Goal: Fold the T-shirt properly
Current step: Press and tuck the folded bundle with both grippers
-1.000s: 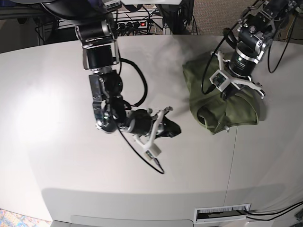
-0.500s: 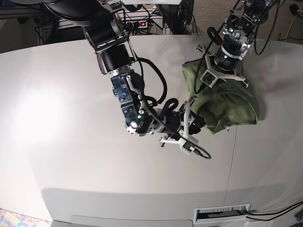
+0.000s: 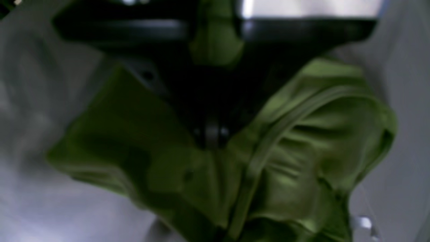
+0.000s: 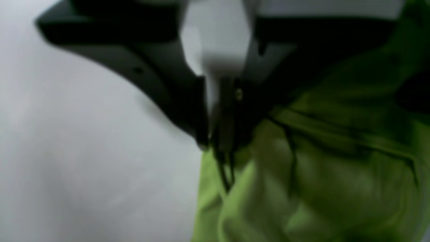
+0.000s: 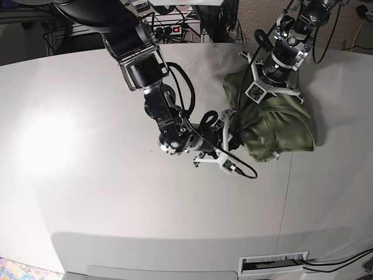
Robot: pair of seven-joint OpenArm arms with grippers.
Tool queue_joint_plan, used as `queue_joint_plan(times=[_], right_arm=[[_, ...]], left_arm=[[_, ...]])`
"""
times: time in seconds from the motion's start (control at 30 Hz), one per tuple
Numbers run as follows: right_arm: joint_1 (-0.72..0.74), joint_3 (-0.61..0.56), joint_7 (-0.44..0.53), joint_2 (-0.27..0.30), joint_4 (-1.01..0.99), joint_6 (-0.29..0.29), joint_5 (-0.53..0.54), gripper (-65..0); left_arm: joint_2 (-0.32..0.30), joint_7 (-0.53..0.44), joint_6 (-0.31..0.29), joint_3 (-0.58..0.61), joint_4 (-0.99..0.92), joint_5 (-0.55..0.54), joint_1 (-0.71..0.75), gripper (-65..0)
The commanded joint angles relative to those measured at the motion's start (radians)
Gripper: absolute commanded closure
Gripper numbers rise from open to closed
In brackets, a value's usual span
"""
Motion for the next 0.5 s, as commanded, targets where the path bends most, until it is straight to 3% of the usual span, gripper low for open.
queue_joint_plan(times=[0.0, 0.23, 0.47], right_arm=[[0.026, -0.002, 0.003, -0.01, 0.009, 0.001, -0.004, -0.5], [0.055, 0.0, -0.049, -0.01, 0.016, 0.001, -0.004, 0.0], [0.044, 0.047, -0.165, -0.005, 0.114, 0.001, 0.005, 0.0]], left_arm=[[-0.008, -0.018, 0.005, -0.004, 0.016, 0.016, -0.002, 0.0], [-0.009, -0.015, 0.005, -0.004, 0.016, 0.054, 0.0, 0.0], [-0.019, -0.014, 0.006, -0.004, 0.016, 0.111, 0.007, 0.0]])
